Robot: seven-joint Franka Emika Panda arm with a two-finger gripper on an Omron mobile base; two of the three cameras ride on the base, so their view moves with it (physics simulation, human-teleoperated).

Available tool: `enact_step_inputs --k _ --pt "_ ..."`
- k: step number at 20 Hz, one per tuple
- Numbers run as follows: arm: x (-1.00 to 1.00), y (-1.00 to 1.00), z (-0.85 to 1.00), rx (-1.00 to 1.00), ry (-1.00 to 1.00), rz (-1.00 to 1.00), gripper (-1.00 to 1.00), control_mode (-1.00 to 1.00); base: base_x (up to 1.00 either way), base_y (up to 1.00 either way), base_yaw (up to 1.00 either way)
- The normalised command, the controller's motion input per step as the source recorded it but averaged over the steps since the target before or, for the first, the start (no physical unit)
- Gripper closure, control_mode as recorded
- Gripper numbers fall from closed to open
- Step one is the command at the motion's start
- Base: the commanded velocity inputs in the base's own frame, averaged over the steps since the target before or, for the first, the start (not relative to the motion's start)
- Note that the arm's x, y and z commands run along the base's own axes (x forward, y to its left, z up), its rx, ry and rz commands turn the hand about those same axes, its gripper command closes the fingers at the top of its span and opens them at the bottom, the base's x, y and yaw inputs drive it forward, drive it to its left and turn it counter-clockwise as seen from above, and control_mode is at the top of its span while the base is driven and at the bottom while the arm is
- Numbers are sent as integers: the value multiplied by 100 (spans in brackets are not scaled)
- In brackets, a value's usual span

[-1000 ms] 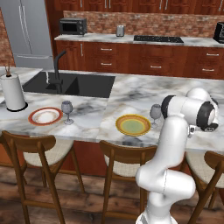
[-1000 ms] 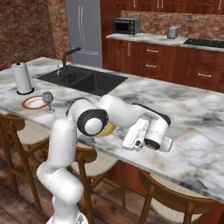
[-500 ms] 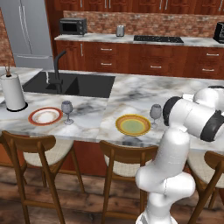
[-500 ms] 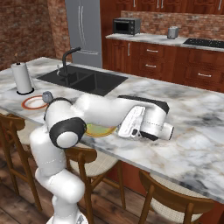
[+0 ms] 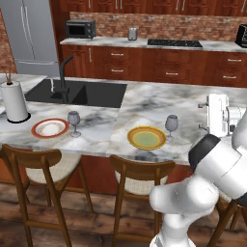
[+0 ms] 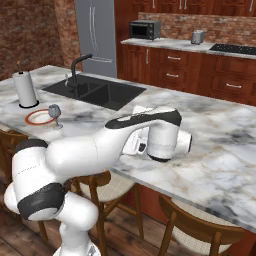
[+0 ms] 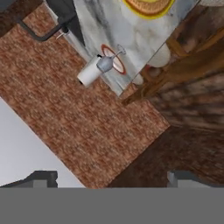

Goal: Retrieve the wine glasses from the counter and place one next to each plate.

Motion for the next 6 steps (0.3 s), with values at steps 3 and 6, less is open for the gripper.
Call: enact_step_inputs --k 3,6 --pt "-100 70 46 0 -24 0 -100 -100 0 0 0" --pt "-100 74 47 0 -27 0 -100 -100 0 0 0"
